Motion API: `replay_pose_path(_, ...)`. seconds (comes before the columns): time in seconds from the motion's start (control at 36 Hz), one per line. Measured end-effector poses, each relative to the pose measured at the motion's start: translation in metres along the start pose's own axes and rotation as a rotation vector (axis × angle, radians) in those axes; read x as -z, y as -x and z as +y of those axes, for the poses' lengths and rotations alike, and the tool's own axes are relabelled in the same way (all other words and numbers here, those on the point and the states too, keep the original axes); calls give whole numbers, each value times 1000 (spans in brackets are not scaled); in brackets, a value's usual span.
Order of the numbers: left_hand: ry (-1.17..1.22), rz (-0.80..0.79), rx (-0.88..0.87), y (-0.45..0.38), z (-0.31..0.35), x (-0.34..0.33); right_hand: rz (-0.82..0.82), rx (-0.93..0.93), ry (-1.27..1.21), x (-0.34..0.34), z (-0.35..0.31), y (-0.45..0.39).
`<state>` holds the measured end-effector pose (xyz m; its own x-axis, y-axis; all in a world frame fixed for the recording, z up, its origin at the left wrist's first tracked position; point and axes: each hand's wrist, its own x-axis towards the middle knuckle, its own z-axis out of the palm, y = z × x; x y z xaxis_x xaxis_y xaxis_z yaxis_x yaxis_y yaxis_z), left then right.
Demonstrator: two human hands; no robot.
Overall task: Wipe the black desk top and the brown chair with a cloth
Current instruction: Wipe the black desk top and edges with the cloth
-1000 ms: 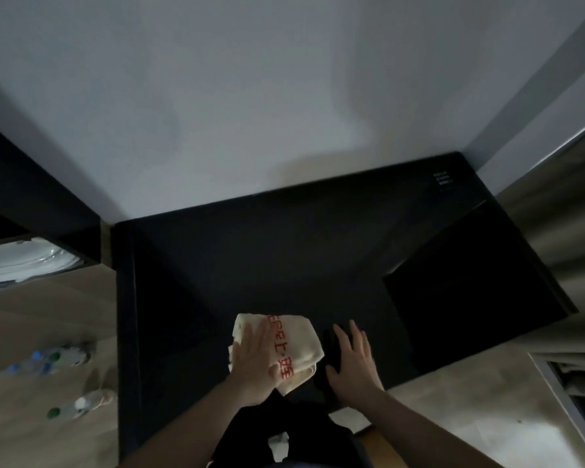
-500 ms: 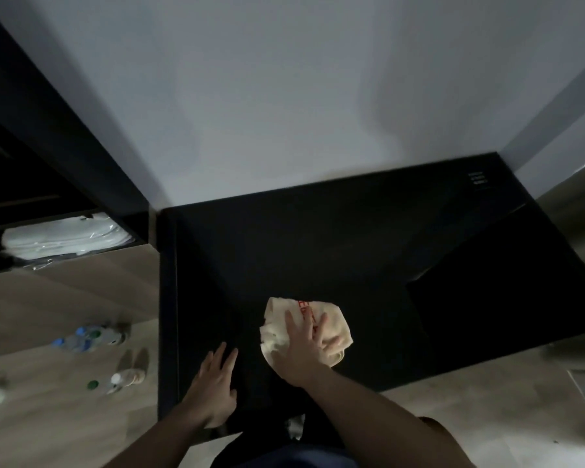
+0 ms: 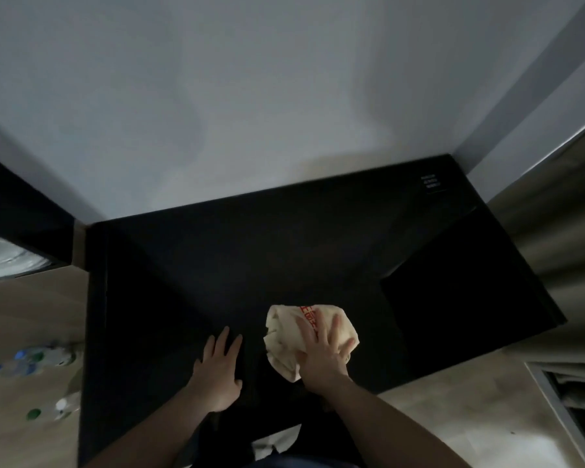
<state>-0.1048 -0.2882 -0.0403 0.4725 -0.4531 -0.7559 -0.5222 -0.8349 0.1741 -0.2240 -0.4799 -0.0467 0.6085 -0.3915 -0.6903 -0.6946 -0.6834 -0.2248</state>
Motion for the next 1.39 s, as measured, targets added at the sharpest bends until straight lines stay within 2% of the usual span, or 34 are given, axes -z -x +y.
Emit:
replay_pose_path(0.22, 118, -95, 238, -44, 92, 3, 47, -76, -9, 63, 129, -31)
replay_pose_path(0.39, 192, -121, 396, -56, 115, 8, 54, -179, -90, 104, 201, -52)
replay_pose_path(0.58, 221, -102, 351, -50, 116, 7, 80, -376, -233, 117, 181, -66)
replay_pose_path(0.75, 249, -69, 320, -45, 113, 8, 123, -418, -269, 119, 149, -60)
replay_pose_path(0.83, 244, -63, 319, -43, 113, 8, 22, -287, -203, 109, 138, -52)
replay_pose_path(0.89, 239, -74, 324, -44, 112, 9, -5, -170, -288, 106, 133, -43)
replay_pose_path(0.94, 250, -90, 325, -46, 112, 10, -4, -112, -233, 93, 122, -38)
replay_pose_path(1.03, 260, -98, 346, -47, 113, 11, -39, -109, -99, 73, 110, -40)
replay_pose_path(1.17, 283, -58, 359, -45, 126, 14, -11, -97, -179, 93, 122, -33)
replay_pose_path(1.39, 192, 51, 95, -66, 188, 31, 10, -43, -124, 108, 184, -38)
